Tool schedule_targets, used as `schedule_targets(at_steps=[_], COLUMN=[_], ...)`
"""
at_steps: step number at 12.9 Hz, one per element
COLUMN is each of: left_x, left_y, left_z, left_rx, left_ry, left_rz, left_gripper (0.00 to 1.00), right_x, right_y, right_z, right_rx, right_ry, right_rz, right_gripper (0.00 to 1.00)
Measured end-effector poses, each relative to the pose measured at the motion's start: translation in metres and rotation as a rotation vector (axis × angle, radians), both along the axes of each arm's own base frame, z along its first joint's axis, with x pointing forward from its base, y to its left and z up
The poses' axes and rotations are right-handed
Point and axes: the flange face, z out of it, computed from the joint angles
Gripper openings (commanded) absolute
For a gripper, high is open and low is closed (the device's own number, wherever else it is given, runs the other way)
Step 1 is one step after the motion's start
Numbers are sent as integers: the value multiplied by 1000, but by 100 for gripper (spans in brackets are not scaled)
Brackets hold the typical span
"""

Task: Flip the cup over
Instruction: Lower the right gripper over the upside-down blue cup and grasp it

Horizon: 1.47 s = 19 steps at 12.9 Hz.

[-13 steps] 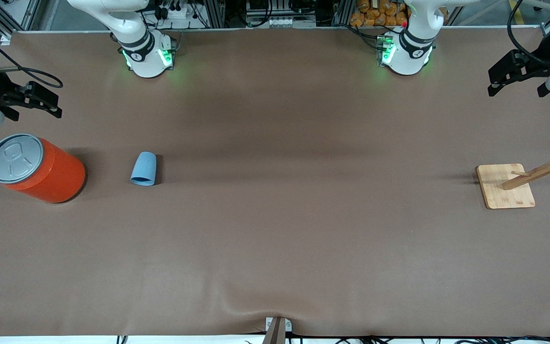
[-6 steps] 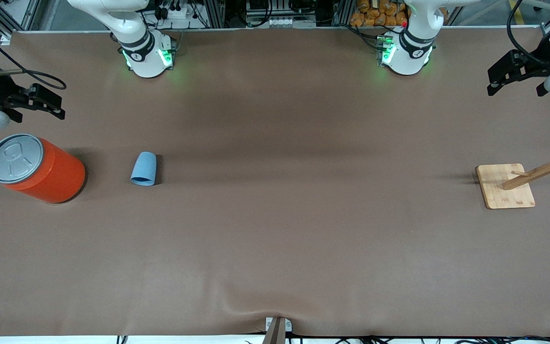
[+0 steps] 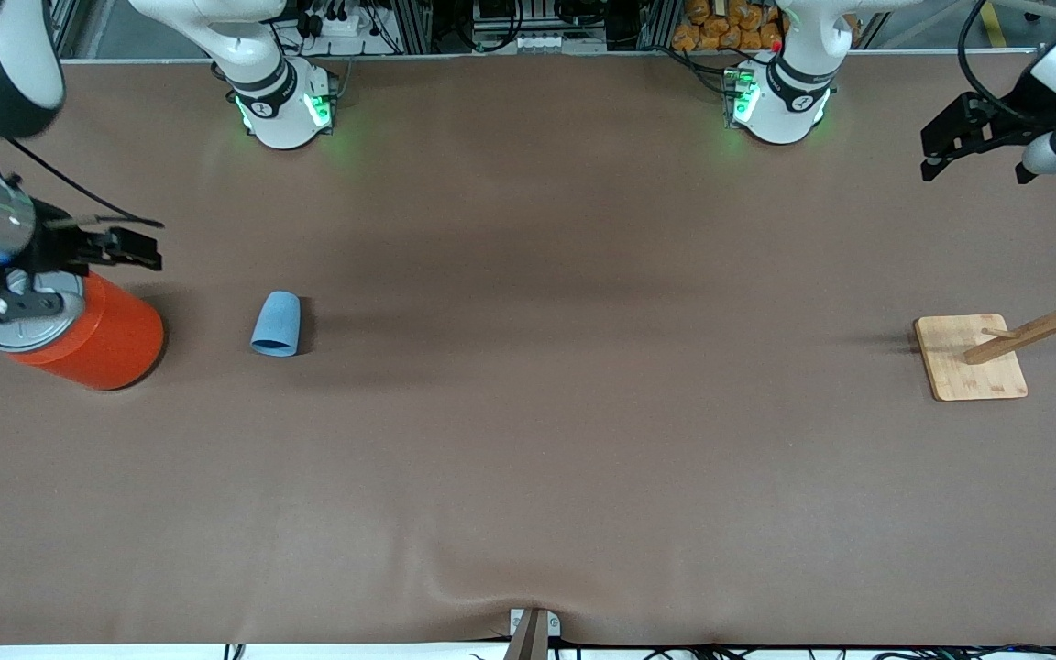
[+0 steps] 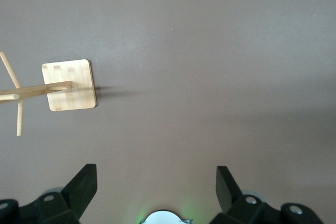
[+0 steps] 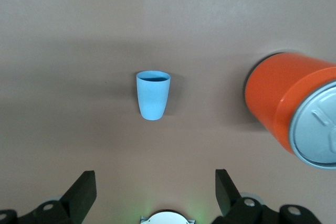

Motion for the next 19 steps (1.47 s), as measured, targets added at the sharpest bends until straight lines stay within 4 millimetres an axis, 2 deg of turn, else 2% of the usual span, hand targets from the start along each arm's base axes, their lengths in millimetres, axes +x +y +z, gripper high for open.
schedule_targets(at_steps=[2, 5, 9, 11, 13, 15, 19], left_x=[-1, -1, -1, -1, -1, -1, 0], left_y=[-2, -3, -3, -4, -4, -4, -6], left_z=[0, 1, 2, 2, 2, 2, 0], left_rx=[0, -3, -6, -7, -7, -7, -8], left_ry=[-1, -2, -4, -4, -5, -4, 0], left_rz=[3, 2, 2, 2, 2, 2, -3], left_gripper=[100, 100, 100, 100, 100, 100, 100], right_x=[6, 0, -28, -46, -58, -67, -72], right_y=[3, 5, 7, 13, 30, 42, 38], right_z=[-35, -105, -191, -225, -246, -259, -274], right_rx=[2, 5, 19, 19, 22, 24, 23], right_ry=[35, 22, -7, -34, -72, -103, -106], right_rz=[-2, -10, -31, -24, 3, 23, 16], right_gripper=[100, 100, 100, 100, 100, 100, 100])
